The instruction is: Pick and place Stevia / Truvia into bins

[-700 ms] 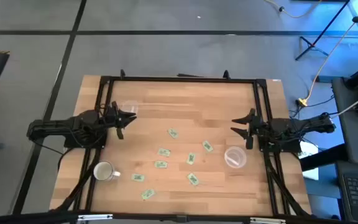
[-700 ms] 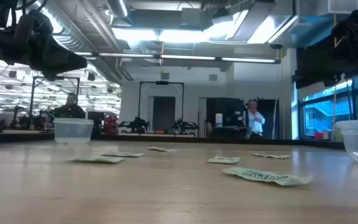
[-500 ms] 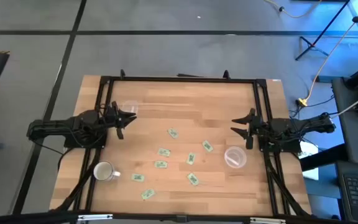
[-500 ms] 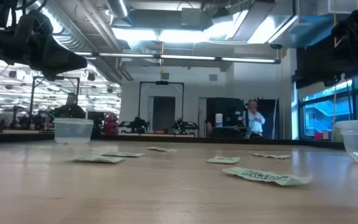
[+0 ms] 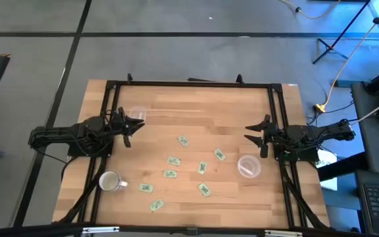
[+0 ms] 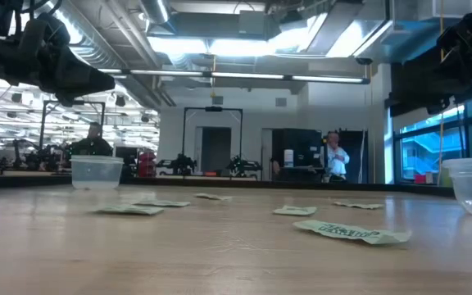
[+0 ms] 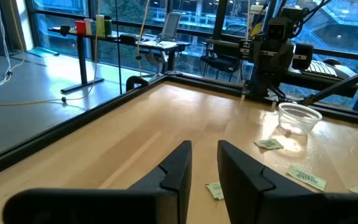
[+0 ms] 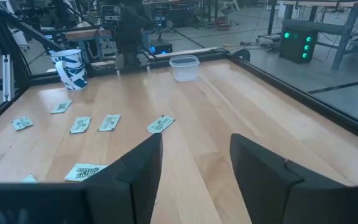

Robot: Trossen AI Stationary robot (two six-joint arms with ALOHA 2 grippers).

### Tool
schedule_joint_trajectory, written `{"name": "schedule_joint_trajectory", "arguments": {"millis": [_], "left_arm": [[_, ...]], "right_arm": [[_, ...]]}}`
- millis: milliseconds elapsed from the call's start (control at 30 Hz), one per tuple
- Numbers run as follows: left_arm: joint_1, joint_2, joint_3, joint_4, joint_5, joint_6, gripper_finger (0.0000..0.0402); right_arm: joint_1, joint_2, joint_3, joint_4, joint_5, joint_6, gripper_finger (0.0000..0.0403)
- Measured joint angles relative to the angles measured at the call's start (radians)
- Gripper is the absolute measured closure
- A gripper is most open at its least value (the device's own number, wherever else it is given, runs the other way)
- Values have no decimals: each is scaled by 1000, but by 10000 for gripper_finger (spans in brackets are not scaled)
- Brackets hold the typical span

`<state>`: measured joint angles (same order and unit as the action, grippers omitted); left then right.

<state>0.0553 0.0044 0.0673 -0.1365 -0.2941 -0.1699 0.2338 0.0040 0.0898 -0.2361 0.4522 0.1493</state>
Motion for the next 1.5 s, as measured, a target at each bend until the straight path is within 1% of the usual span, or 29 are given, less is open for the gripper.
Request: {"name": "schedule_joint_trajectory", "arguments": {"millis": [800,1200,1500], "left_arm": [[0,0,0,0,0,0,329],[0,0,0,0,0,0,329],[0,0,0,0,0,0,329]], "right_arm": [[0,0,0,0,0,5,211],[0,0,0,11,1,163,211],[0,0,0,17,0,162,211]]}}
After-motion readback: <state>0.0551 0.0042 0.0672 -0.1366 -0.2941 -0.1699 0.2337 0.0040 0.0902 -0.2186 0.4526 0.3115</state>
